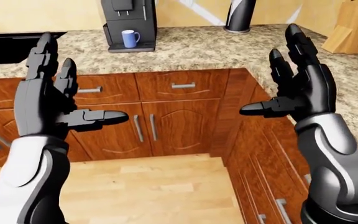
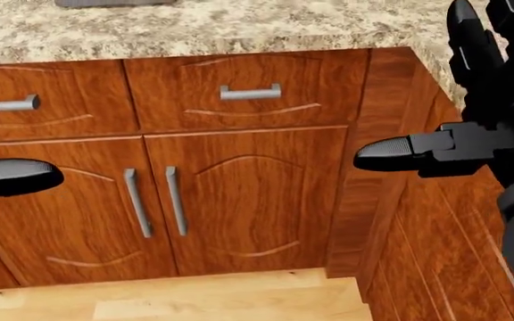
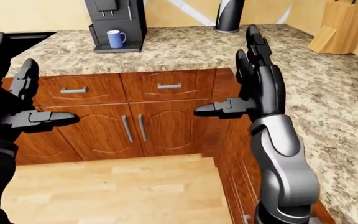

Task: Pick the mug from under the coffee machine dispenser and place it on the counter.

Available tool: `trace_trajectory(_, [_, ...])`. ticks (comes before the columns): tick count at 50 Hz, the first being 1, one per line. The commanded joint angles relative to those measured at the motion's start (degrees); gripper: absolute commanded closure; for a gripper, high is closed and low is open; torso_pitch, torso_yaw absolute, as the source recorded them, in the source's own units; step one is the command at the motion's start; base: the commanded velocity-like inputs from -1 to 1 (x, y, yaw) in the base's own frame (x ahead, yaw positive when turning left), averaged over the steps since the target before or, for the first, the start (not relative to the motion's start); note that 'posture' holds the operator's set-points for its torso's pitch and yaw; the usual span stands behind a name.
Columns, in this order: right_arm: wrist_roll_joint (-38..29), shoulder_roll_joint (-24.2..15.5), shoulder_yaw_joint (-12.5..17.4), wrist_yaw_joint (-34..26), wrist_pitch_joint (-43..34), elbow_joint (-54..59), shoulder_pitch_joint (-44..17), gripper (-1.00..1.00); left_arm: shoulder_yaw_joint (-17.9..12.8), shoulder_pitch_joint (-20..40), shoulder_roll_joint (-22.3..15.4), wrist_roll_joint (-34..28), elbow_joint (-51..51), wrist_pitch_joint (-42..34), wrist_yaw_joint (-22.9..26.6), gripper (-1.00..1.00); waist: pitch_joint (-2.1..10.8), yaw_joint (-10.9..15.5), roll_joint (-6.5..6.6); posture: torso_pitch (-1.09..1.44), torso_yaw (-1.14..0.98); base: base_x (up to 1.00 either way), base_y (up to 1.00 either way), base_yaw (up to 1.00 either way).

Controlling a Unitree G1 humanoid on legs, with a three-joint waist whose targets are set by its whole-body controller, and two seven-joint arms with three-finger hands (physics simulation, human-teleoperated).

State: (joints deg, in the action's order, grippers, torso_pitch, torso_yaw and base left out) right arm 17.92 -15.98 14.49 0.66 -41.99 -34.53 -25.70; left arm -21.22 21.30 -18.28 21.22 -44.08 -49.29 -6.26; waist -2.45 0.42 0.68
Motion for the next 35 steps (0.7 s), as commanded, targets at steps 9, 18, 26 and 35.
trace_trajectory(9, [-0.68, -0.90, 0.47, 0.65, 1.38, -1.31, -1.58, -1.00, -0.88, 1.64, -1.15, 1.48, -1.23, 0.85, -0.69, -1.00, 1.07, -0.41, -2.51, 0.00, 0.00, 0.11, 0.00, 0.00])
trace_trajectory(18, [0.85, -1.21, 1.14, 1.45, -0.82, -2.19, -2.68, -1.00, -1.47, 1.87, -1.76, 3.05, -0.99, 0.54, -1.66, -1.00, 0.50, -1.37, 0.56, 0.00, 0.00, 0.02, 0.01, 0.00])
trace_trajectory(26, [2.16, -1.89, 1.53, 2.43, -2.28, -2.58, -3.98, -1.00, -1.79, 1.96, -2.39, 3.65, -0.68, 0.72, -2.17, -1.00, 1.42, -0.49, -0.61, 0.00, 0.00, 0.00, 0.01, 0.00])
trace_trajectory(35, [2.84, -2.89, 1.64, 2.89, -2.94, -3.00, -4.73, -1.00, -2.19, 1.97, -2.99, 4.31, -0.62, 0.81, -2.51, -1.00, 2.53, -0.41, -0.23, 0.00, 0.00, 0.00, 0.02, 0.00])
